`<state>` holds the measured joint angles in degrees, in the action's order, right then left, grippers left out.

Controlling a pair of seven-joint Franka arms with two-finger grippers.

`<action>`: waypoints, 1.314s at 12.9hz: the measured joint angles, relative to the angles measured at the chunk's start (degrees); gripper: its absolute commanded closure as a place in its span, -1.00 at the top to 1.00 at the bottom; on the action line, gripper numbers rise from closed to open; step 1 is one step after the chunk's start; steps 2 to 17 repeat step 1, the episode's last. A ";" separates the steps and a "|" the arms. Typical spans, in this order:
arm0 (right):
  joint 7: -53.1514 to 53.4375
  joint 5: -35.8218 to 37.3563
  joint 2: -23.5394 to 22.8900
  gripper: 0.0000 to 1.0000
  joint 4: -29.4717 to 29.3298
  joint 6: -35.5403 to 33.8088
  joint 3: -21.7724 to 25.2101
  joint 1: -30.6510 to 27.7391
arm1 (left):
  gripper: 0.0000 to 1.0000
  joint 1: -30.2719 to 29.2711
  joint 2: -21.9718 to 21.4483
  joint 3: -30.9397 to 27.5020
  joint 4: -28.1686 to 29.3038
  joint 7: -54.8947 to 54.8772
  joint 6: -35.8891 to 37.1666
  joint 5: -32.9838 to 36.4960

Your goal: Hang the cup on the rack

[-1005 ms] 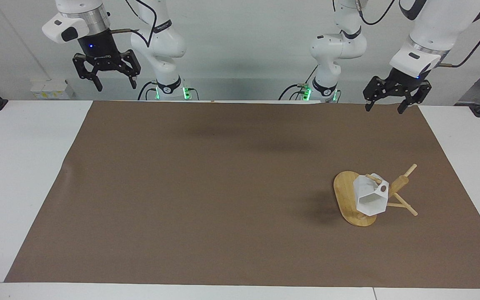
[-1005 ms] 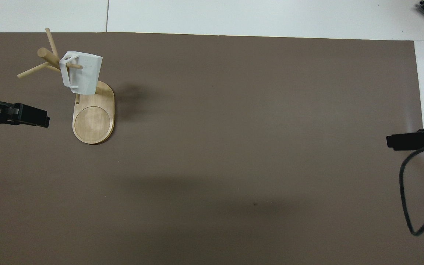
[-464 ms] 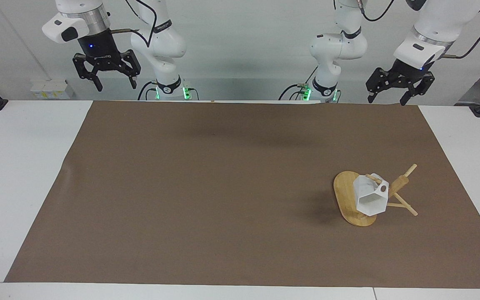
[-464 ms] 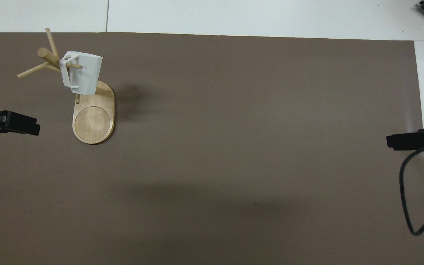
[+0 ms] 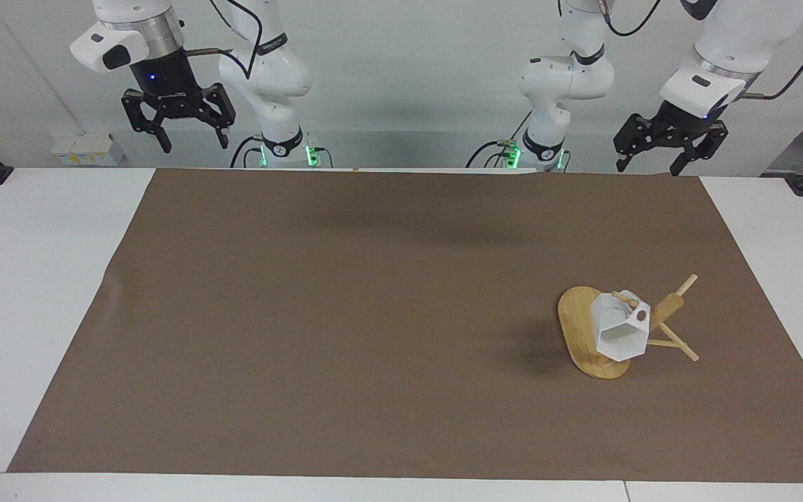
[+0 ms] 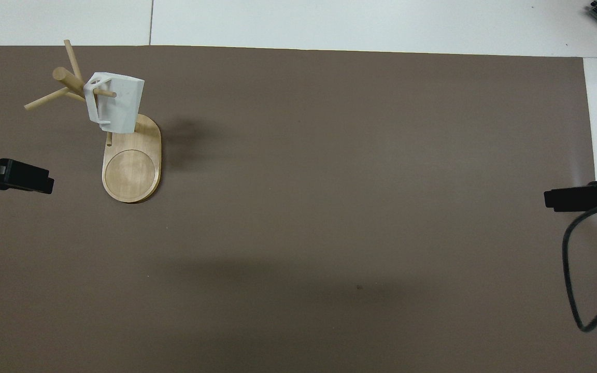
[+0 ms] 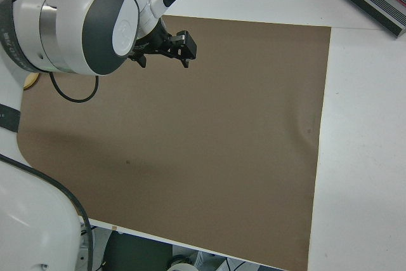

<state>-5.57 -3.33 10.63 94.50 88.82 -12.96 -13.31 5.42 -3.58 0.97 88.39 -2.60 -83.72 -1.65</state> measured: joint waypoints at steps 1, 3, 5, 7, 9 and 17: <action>0.00 0.00 0.00 1.00 0.00 0.00 0.00 0.00 | 1.00 -0.30 0.00 -0.05 0.06 -1.15 0.06 0.00; 0.00 0.00 0.00 1.00 0.00 0.00 0.00 0.00 | 1.00 -0.30 0.00 -0.05 0.06 -1.15 0.06 0.00; 0.00 0.00 0.00 1.00 0.00 0.00 0.00 0.00 | 1.00 -0.30 0.00 -0.05 0.06 -1.15 0.06 0.00; 0.00 0.00 0.00 1.00 0.00 0.00 0.00 0.00 | 1.00 -0.30 0.00 -0.05 0.06 -1.15 0.06 0.00; 0.00 0.00 0.00 1.00 0.00 0.00 0.00 0.00 | 1.00 -0.30 0.00 -0.05 0.06 -1.15 0.06 0.00; 0.00 0.00 0.00 1.00 0.00 0.00 0.00 0.00 | 1.00 -0.30 0.00 -0.05 0.06 -1.15 0.06 0.00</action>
